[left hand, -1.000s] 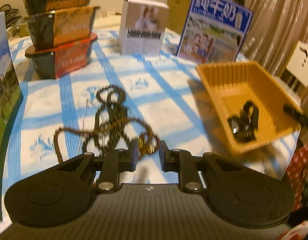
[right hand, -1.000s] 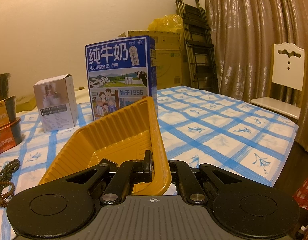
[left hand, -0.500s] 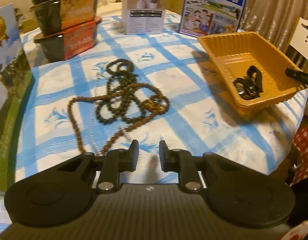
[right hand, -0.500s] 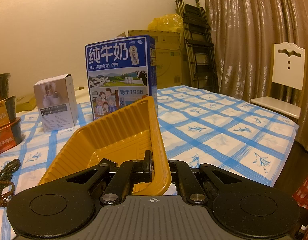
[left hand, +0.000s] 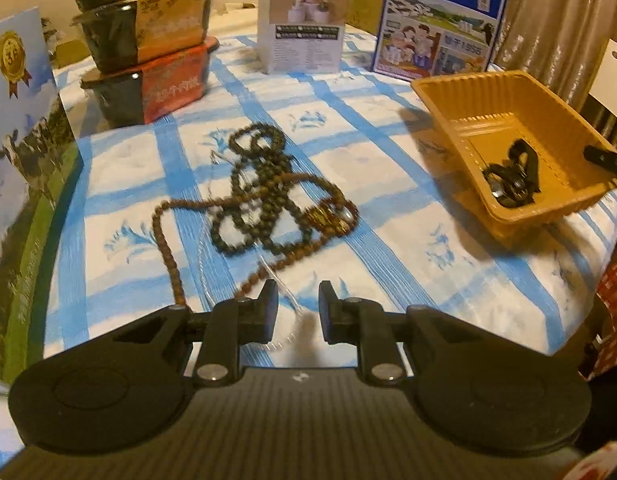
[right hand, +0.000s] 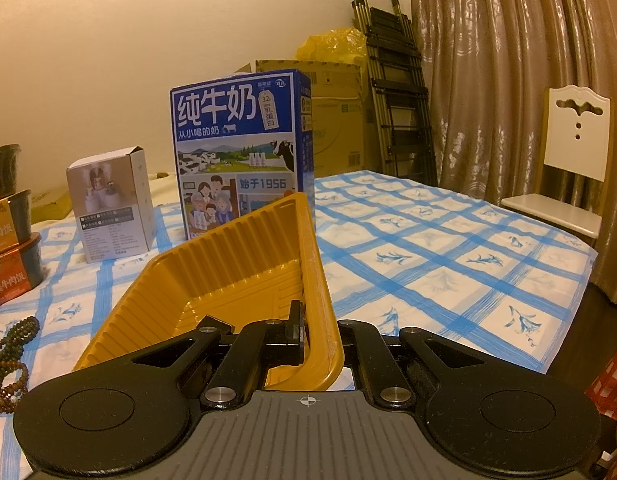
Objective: Organize jewelry
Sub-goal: 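Move the left tool to the brown bead strand and close on it, then lift the bead strand high with the left tool, then lower the bead strand into the orange tray and open the left tool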
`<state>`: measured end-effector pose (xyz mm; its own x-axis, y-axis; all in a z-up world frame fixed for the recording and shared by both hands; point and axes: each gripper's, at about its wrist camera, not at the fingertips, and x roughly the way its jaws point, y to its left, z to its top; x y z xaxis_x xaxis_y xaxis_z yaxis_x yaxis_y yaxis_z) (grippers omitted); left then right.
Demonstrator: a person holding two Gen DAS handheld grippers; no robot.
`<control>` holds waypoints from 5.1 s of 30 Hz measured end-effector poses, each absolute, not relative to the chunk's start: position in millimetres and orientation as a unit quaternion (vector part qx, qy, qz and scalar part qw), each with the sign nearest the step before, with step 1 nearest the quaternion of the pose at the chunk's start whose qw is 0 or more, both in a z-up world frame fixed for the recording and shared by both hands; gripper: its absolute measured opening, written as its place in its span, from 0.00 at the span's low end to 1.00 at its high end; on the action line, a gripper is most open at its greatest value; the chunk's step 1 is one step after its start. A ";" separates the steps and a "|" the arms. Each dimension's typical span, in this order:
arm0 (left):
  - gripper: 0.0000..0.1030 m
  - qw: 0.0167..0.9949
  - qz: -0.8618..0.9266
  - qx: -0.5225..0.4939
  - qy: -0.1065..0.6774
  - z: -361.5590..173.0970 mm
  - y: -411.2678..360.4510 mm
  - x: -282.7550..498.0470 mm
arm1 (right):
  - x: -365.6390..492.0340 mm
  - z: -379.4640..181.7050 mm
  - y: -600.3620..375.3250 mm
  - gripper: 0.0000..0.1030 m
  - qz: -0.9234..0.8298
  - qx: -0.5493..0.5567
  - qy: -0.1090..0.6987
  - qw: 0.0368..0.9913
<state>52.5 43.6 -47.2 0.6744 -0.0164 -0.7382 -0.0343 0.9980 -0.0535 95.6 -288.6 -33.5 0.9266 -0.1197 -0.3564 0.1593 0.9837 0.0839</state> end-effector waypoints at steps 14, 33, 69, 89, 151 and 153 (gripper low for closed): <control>0.19 0.913 0.004 0.157 0.377 -66.5 57.1 124.3 | 94.2 -34.6 -291.3 0.05 -0.073 0.057 0.180 0.979; 0.06 0.894 -0.044 0.273 0.352 -72.8 42.1 130.7 | 94.2 -34.3 -290.7 0.05 -0.073 0.056 0.180 0.979; 0.06 0.989 -0.043 0.022 0.142 190.4 62.5 62.9 | 96.0 -38.6 -291.3 0.05 -0.073 0.060 0.185 0.978; 0.06 0.977 -0.171 0.002 0.128 198.5 -2.3 92.7 | 96.7 -32.3 -286.6 0.05 -0.069 0.059 0.180 0.979; 0.38 0.921 0.002 -0.047 0.386 -30.8 8.3 99.6 | 94.7 -29.2 -287.7 0.05 -0.063 0.066 0.176 0.980; 0.38 0.918 0.007 -0.040 0.394 -37.6 12.5 89.9 | 94.4 -29.2 -287.8 0.05 -0.063 0.065 0.176 0.980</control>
<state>89.9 12.5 -37.6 0.6897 -0.0179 -0.7239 -0.0451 0.9967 -0.0676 94.4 -287.8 -29.2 0.9297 -0.1010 -0.3542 0.1471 0.9835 0.1057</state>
